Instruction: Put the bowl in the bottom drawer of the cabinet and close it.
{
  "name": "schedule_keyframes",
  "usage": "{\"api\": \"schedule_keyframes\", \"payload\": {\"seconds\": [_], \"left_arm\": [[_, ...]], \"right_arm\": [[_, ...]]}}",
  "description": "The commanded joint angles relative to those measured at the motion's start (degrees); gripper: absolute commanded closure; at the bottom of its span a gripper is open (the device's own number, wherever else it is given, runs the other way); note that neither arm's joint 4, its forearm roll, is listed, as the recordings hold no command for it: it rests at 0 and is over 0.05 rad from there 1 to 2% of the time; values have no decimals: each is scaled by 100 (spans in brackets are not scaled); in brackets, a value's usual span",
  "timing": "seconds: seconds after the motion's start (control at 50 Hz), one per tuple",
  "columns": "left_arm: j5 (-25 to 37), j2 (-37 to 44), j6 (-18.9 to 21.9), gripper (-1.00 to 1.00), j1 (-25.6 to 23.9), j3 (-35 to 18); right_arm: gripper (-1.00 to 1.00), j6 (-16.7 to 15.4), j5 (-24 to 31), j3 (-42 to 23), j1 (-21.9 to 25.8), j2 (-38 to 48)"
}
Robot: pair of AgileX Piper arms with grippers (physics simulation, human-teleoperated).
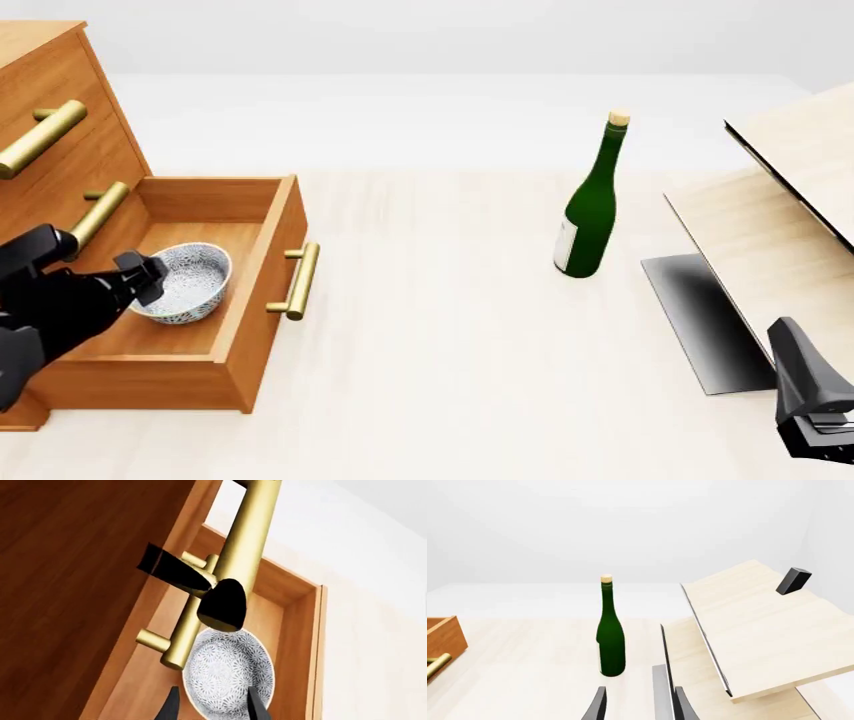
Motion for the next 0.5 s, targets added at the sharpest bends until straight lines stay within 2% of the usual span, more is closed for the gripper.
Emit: {"api": "schedule_keyframes", "payload": {"seconds": [0.02, 0.5], "left_arm": [[127, -310, -22, -100, -71, -4], [370, -618, 195, -100, -496, -35]], "right_arm": [[-100, 1, 1, 3, -1, -6], [-100, 0, 2, 3, -1, -6]]}}
